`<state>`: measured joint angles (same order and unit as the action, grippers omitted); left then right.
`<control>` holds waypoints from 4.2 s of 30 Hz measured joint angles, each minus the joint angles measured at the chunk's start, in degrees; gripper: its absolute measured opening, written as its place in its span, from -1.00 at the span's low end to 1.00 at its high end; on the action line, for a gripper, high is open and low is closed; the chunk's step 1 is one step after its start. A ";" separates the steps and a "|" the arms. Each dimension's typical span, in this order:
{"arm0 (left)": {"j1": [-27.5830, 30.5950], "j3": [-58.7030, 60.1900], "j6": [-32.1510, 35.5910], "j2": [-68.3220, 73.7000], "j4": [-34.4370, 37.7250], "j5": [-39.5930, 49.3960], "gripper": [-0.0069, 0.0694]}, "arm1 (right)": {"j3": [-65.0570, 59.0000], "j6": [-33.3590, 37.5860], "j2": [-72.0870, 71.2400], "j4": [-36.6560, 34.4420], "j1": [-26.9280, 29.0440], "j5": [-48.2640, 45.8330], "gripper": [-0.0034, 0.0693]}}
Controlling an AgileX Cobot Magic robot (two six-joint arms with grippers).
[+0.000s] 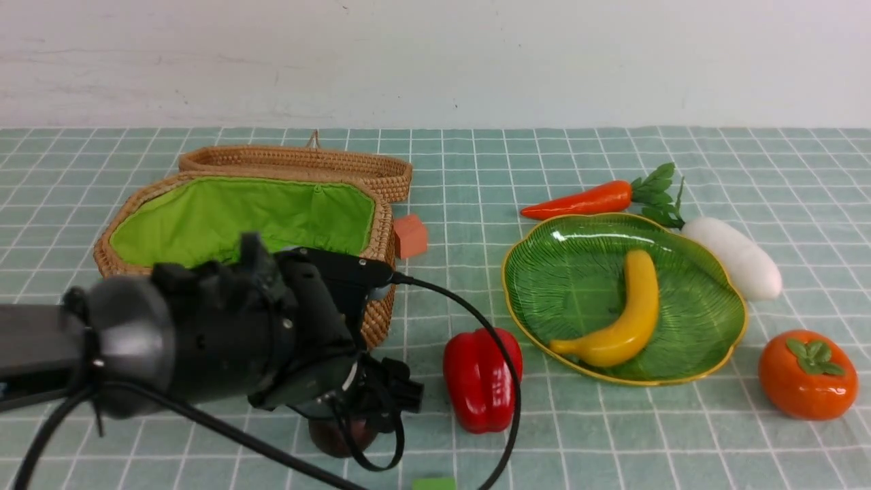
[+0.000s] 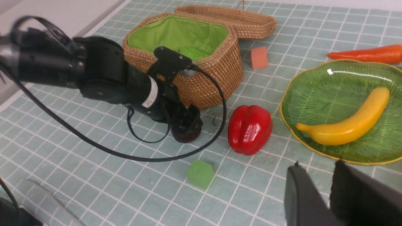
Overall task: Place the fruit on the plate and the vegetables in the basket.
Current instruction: Grab a mangosteen with your left arm and put it on the plate on the right, then grab a mountain bell pepper with your left arm and put it into the left basket
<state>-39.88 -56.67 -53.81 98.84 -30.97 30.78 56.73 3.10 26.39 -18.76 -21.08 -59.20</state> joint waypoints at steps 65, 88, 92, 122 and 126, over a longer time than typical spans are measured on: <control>-3.30 -69.19 37.49 19.92 26.14 38.80 -0.10 | 1.67 -13.79 0.00 17.80 0.00 -13.48 -0.43; -7.34 -32.17 13.83 9.95 25.24 22.87 0.81 | 1.67 -12.28 0.00 18.44 0.00 -12.43 -0.41; -7.34 -32.17 7.50 12.00 22.73 22.31 0.92 | 1.67 -10.81 0.00 17.65 0.00 -12.43 -0.41; -7.34 -32.00 1.82 18.93 17.48 16.96 0.61 | 1.67 -7.54 0.00 16.90 0.00 -10.74 -0.41; -7.34 -32.00 1.73 18.98 17.24 17.02 0.57 | 1.67 -7.54 0.00 16.90 0.00 -10.74 -0.41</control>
<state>-47.22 -88.66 -52.09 117.82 -13.73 47.80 58.40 -4.45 26.39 -1.86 -21.08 -69.94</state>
